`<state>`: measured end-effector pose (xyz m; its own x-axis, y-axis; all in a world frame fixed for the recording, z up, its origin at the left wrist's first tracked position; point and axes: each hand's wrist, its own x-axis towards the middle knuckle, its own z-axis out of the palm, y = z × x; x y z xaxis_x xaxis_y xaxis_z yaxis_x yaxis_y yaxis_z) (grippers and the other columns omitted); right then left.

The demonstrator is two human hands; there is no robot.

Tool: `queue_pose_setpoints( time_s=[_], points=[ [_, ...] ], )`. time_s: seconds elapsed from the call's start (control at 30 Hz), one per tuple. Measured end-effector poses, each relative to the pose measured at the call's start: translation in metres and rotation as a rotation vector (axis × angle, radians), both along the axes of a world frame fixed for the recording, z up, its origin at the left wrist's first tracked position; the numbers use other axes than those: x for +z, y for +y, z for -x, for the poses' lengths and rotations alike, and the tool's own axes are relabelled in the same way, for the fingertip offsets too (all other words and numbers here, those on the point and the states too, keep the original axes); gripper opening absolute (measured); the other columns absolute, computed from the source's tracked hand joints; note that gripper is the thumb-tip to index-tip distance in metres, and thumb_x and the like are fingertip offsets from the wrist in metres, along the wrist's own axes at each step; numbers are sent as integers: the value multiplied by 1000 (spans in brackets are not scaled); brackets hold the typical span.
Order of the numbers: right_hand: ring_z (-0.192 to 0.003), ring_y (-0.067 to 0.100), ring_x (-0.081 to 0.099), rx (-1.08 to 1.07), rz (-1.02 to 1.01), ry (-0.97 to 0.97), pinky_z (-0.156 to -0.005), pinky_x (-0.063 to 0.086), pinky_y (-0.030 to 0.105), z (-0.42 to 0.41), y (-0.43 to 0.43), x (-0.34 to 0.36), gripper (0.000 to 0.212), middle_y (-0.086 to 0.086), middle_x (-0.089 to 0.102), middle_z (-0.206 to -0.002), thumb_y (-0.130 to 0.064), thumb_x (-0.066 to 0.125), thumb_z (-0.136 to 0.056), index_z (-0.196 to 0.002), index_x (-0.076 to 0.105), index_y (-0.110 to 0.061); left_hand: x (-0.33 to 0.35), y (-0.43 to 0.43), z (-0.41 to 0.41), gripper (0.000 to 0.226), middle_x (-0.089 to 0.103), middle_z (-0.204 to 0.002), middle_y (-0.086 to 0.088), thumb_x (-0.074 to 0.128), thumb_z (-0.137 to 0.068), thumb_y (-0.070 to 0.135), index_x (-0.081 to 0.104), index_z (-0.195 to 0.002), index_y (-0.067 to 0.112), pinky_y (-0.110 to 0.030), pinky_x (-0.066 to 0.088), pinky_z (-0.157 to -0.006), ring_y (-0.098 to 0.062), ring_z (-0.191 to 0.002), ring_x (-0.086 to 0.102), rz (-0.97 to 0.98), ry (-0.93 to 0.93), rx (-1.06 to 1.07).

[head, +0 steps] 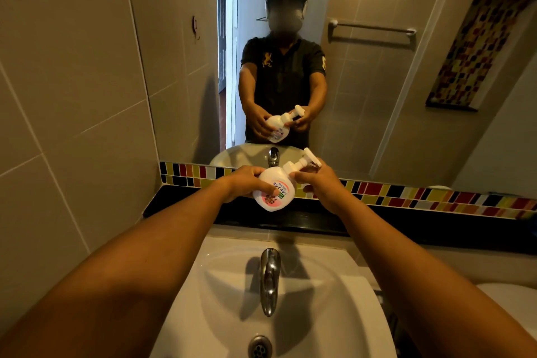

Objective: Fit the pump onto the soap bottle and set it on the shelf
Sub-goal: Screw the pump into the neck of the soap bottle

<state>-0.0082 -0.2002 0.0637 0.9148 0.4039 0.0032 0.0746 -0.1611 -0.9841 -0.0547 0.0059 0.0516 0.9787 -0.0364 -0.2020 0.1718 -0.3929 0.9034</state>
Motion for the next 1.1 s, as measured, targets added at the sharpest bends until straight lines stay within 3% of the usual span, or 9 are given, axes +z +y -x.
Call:
queue_pose_setpoints(
  time_s=[0.13,0.43,0.6,0.73,0.83,1.0,1.1],
  points=[
    [-106,28,61,76,-29,74,-77,48,32,-2,-1,7,41,10,64,-114,-5,69,-84,-122,53,-11,2,4,0,42,69,-116,-7,76,-78,16,62,-118,15,-38,57,-89,-25,-107,67,37,43,-12],
    [-85,16,63,6,30,11,-67,46,25,-1,4,8,32,4,68,-96,-24,70,-86,-111,61,-7,-1,-1,-4,42,69,-119,-9,76,-79,18,62,-119,14,-44,56,-93,-27,-109,67,75,58,-7],
    [-98,25,68,133,50,45,-83,56,33,-8,-4,16,19,9,71,-107,-10,68,-86,-105,65,-11,-3,2,-3,40,70,-116,-10,73,-81,14,62,-119,13,-43,55,-94,-27,-109,67,115,103,-42],
    [-98,24,69,153,51,71,-83,57,33,-10,-7,21,21,7,72,-104,-7,69,-86,-106,66,-9,-1,4,-5,42,69,-118,-11,74,-81,15,62,-121,11,-41,56,-92,-27,-108,67,136,111,-39],
    [-98,25,69,114,81,33,-87,55,36,-13,-6,20,18,6,72,-103,-15,73,-84,-100,66,-14,2,0,-7,42,70,-116,-9,74,-81,16,62,-121,12,-39,57,-89,-26,-107,68,140,101,-33],
    [-88,22,66,49,149,-89,-75,54,30,-9,1,15,25,5,70,-94,-39,68,-86,-96,63,-17,2,-4,-9,35,71,-114,-7,75,-80,16,63,-113,17,-35,59,-82,-24,-104,69,132,87,-27],
    [-89,22,64,123,175,-68,-74,53,32,-10,-1,14,36,7,66,-104,-48,59,-89,-110,57,-19,2,-3,-10,33,70,-113,-7,75,-80,16,63,-111,18,-34,59,-81,-23,-103,69,138,81,-22]
  ],
)
